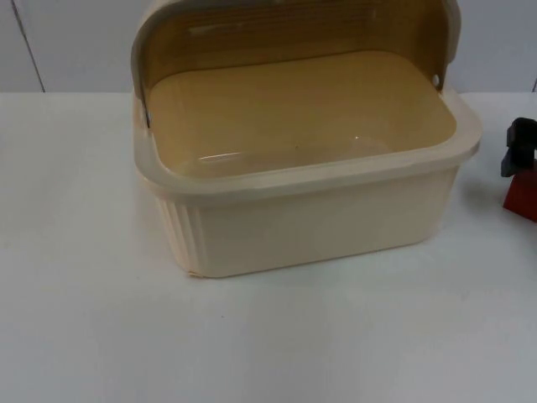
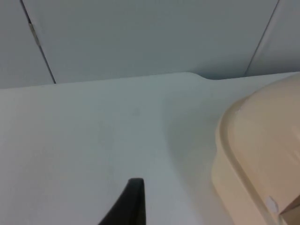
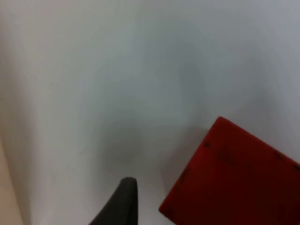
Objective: Open the box lid with the left hand, place the block into the box with the right hand, then close the box lid with the left hand.
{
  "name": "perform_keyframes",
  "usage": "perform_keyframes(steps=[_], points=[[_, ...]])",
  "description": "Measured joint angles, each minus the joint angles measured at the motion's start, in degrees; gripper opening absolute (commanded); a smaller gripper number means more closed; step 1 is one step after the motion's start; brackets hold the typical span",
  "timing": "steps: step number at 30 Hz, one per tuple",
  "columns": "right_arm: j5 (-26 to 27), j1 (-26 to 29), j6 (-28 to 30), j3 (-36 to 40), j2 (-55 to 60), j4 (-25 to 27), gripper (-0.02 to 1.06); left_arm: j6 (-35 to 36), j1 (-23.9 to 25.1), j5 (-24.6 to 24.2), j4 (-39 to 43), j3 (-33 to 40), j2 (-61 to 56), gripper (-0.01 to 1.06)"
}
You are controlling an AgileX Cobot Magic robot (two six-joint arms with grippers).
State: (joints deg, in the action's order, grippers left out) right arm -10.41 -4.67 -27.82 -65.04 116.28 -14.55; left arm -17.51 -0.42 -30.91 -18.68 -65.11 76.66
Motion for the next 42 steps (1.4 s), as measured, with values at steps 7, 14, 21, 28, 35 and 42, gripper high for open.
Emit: perform_keyframes(steps=[7,14,21,28,35,42], points=[[-1.2,-0.1,-0.1,-3.3,2.8,0.0,1.04,0.0,0.0,0.1,0.0,0.0,0.0,1.05],[-3.1,-0.9,-0.2,-3.8,3.2,-0.1,0.77,0.0,0.0,0.4,0.5,0.0,0.0,1.05],[-3.6,-1.1,-0.9,-3.8,3.4,-0.1,0.19,0.0,0.0,0.4,1.0,0.0,0.0,1.05],[-4.4,-1.2,-1.0,-3.8,3.4,-0.1,0.00,0.0,0.0,0.4,1.6,0.0,0.0,1.05],[-6.2,-1.2,-1.0,-3.8,0.1,-0.1,0.00,0.0,0.0,0.4,2.4,0.0,0.0,1.05],[-7.2,-1.2,-0.9,-3.8,-8.3,-2.5,0.00,0.0,0.0,0.4,2.4,0.0,0.0,1.05]])
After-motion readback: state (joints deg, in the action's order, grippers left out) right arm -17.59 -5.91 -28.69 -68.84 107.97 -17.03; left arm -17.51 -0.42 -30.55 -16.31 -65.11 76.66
